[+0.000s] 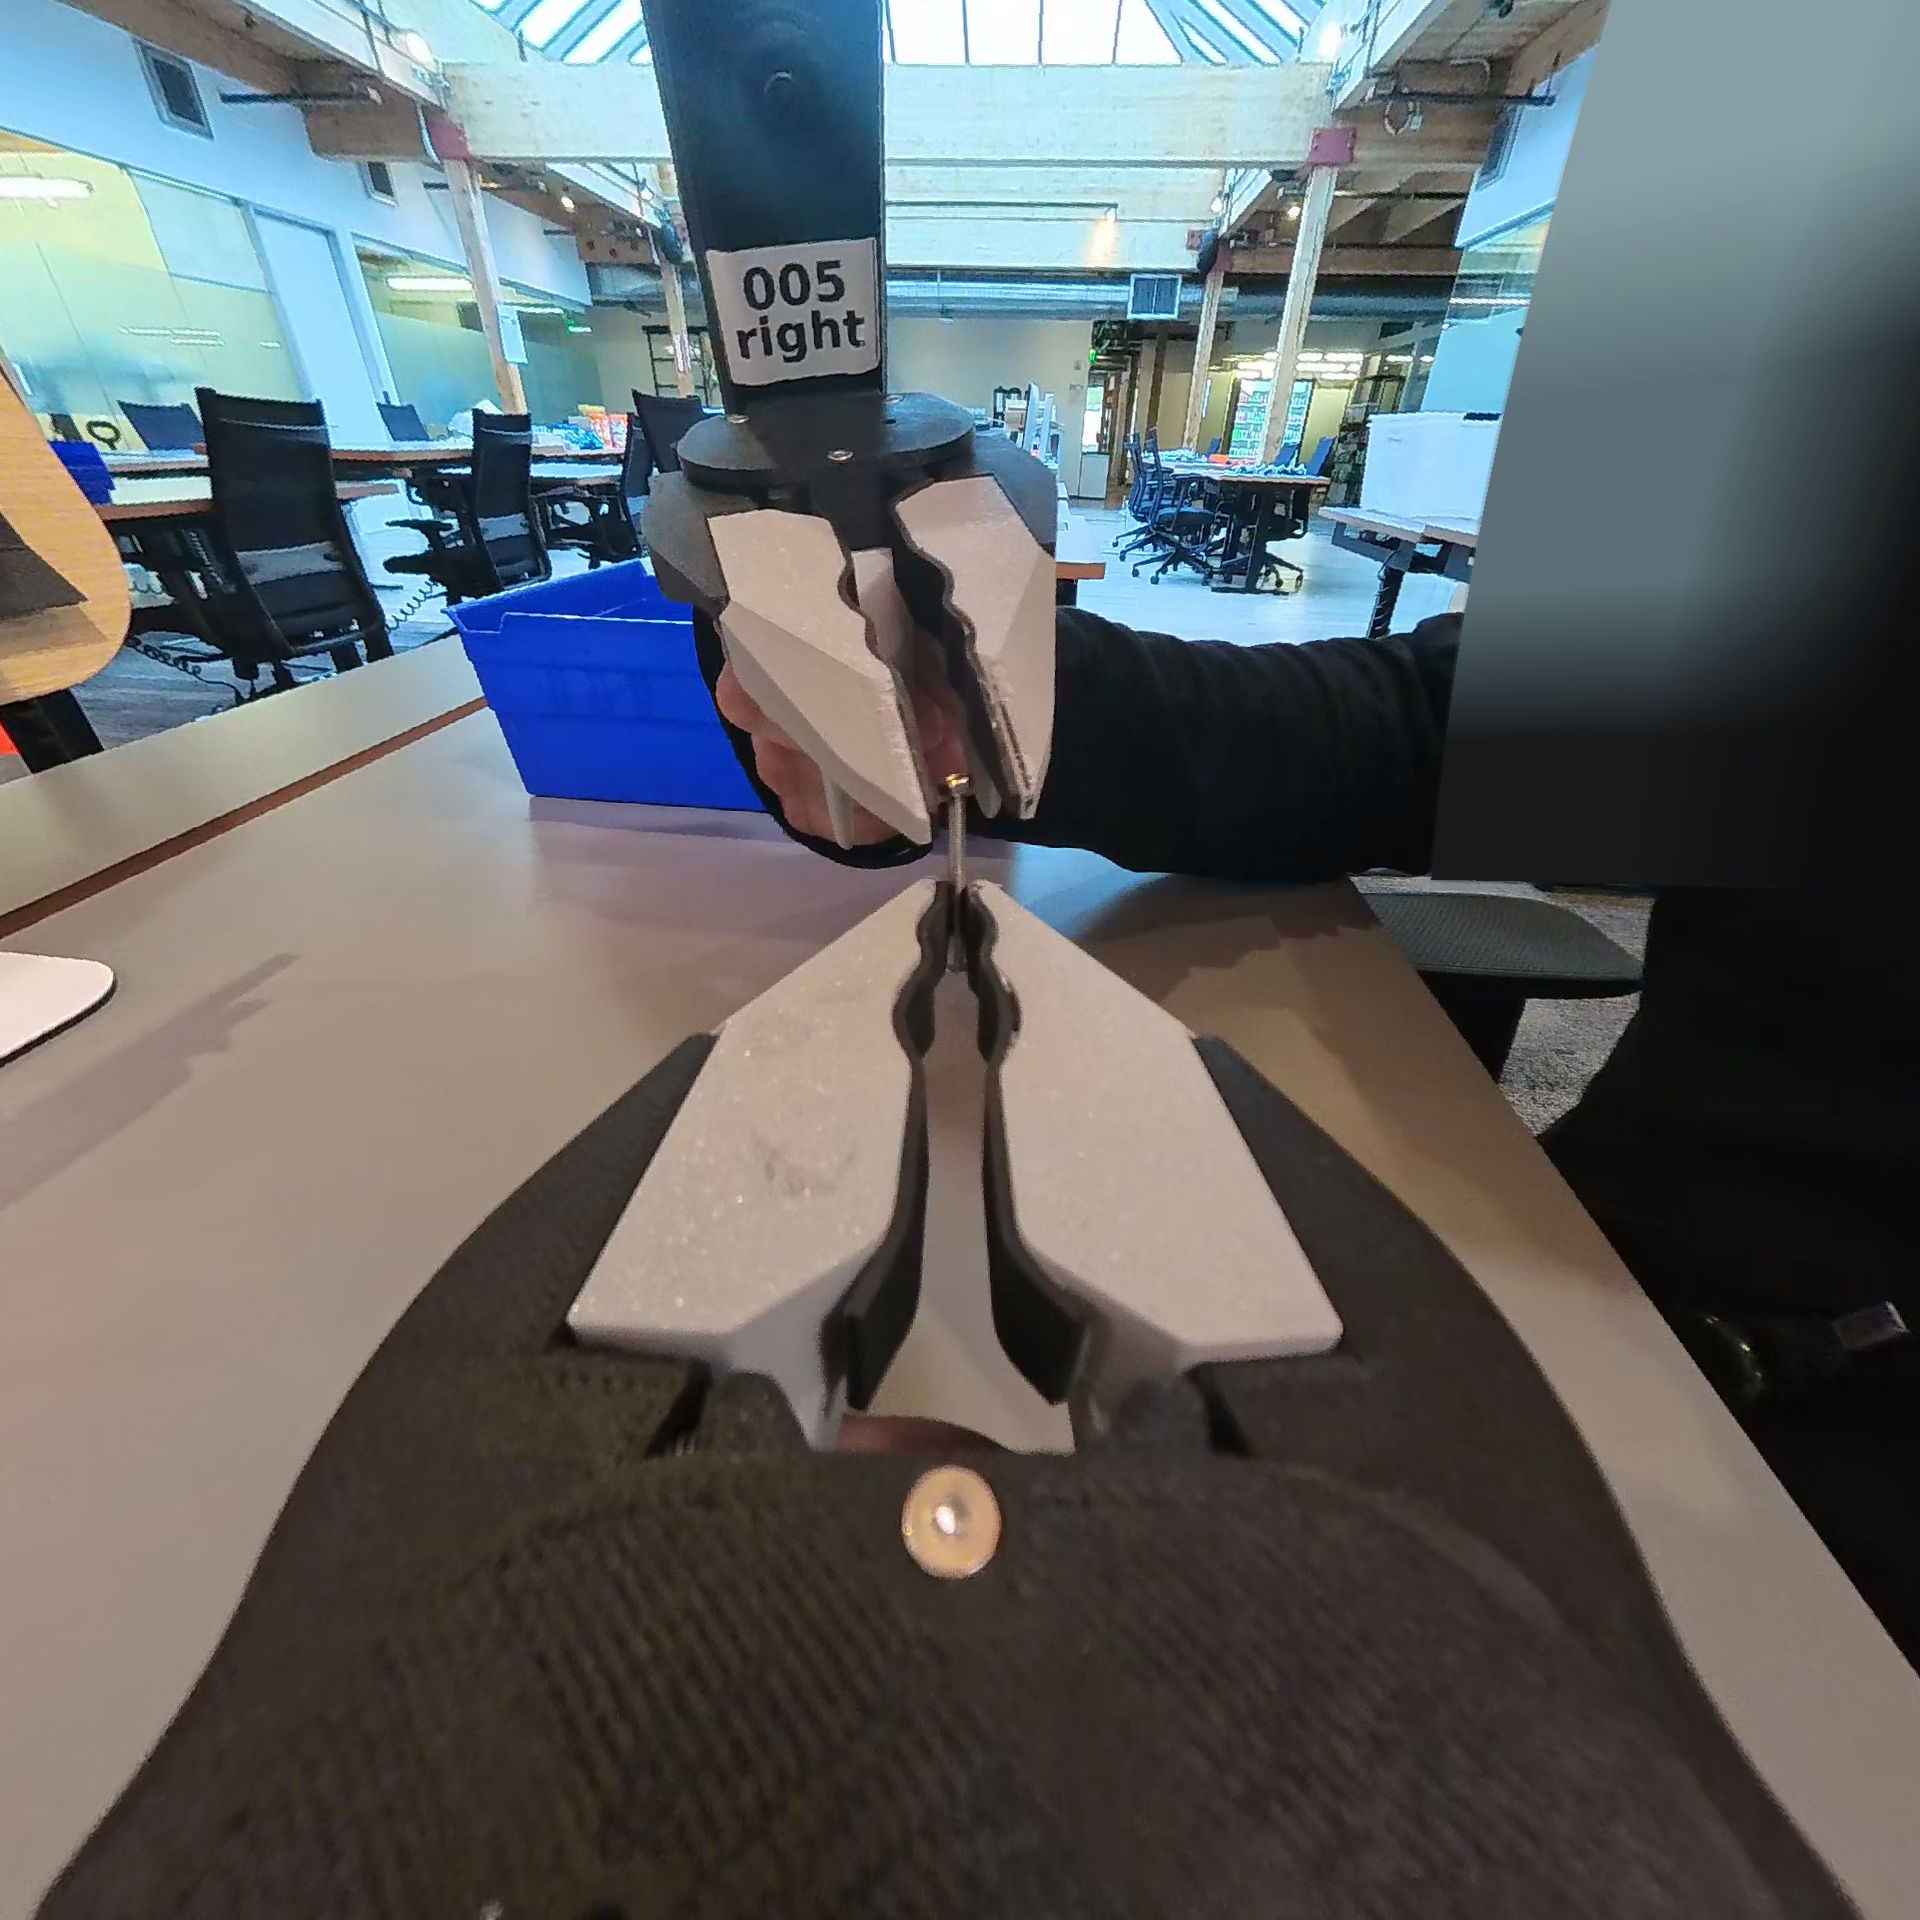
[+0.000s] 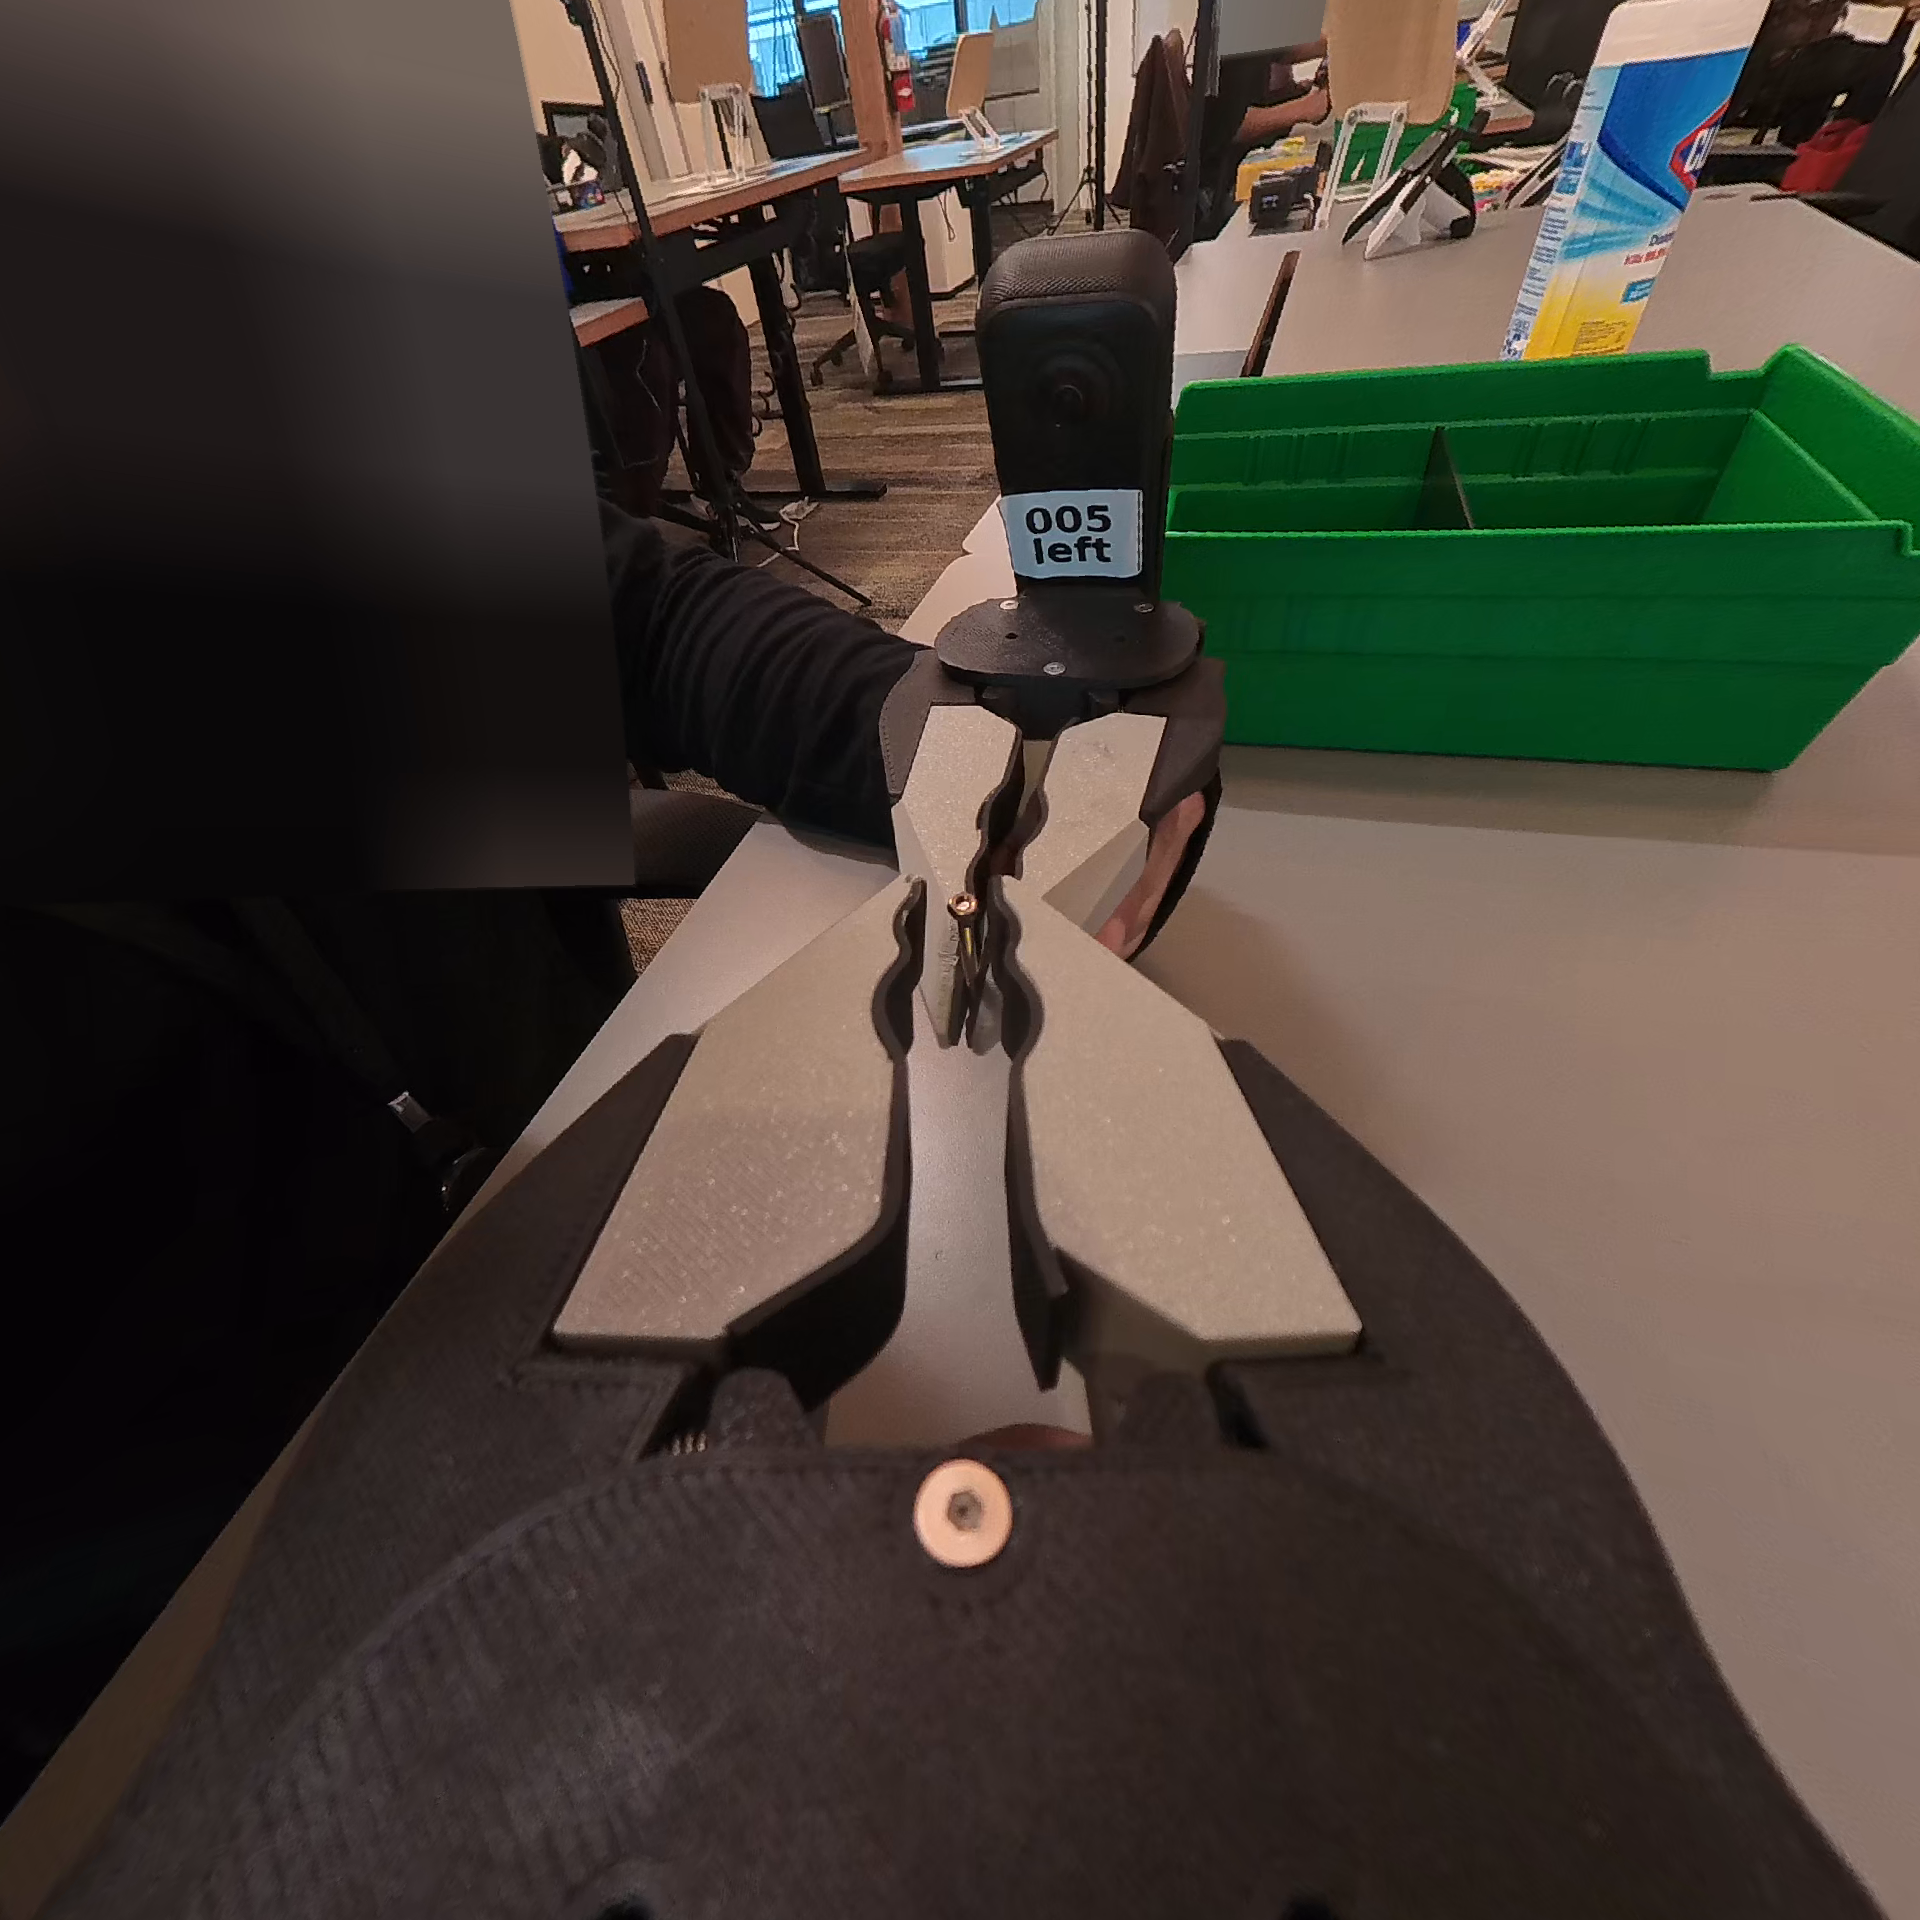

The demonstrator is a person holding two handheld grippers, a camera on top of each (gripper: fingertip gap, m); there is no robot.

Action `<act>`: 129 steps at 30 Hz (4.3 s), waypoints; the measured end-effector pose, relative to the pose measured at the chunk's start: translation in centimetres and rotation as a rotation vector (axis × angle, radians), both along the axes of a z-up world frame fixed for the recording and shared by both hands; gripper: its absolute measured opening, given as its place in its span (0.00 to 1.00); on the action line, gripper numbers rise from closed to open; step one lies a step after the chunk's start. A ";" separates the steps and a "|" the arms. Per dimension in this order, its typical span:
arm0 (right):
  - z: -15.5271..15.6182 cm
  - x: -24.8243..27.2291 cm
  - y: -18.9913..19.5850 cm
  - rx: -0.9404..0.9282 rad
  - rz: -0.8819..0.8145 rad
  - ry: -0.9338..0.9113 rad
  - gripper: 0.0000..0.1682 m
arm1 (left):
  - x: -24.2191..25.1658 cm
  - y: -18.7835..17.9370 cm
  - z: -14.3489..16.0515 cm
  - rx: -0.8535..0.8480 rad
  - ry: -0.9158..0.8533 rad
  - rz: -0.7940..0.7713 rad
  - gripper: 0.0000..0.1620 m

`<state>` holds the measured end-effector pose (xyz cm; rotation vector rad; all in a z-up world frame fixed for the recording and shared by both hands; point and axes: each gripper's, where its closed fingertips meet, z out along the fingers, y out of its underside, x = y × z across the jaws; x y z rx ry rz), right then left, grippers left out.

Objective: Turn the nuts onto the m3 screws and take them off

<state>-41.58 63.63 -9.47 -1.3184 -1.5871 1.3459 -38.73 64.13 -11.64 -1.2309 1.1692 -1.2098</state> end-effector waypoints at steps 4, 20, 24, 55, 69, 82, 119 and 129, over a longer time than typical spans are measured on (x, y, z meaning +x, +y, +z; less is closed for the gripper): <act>-0.1 0.0 0.0 0.001 0.002 -0.002 0.05 | 0.0 0.0 0.0 0.000 0.000 0.002 0.00; -0.2 -0.1 -0.1 0.009 -0.003 -0.004 0.01 | 0.1 0.0 -0.1 0.011 0.005 0.000 0.00; -0.2 -0.1 0.0 0.026 -0.011 -0.009 0.01 | 0.1 0.0 -0.1 0.019 0.008 0.007 0.00; 0.5 -0.1 1.7 0.269 -0.289 0.094 0.01 | 0.1 1.5 0.5 0.054 0.028 0.170 0.00; 0.0 0.1 2.7 0.321 -0.416 0.095 0.01 | 0.3 2.3 0.0 -0.015 0.058 0.217 0.00; 0.0 0.3 2.7 0.255 -0.398 0.121 0.04 | 0.5 2.0 -0.1 -0.043 0.051 0.190 0.00; 0.6 0.7 0.9 0.048 -0.209 0.168 0.12 | 0.9 1.0 -0.1 -0.039 0.050 0.136 0.00; 0.3 0.3 0.4 0.046 -0.175 0.157 0.09 | 0.9 1.0 0.0 -0.033 0.044 0.137 0.00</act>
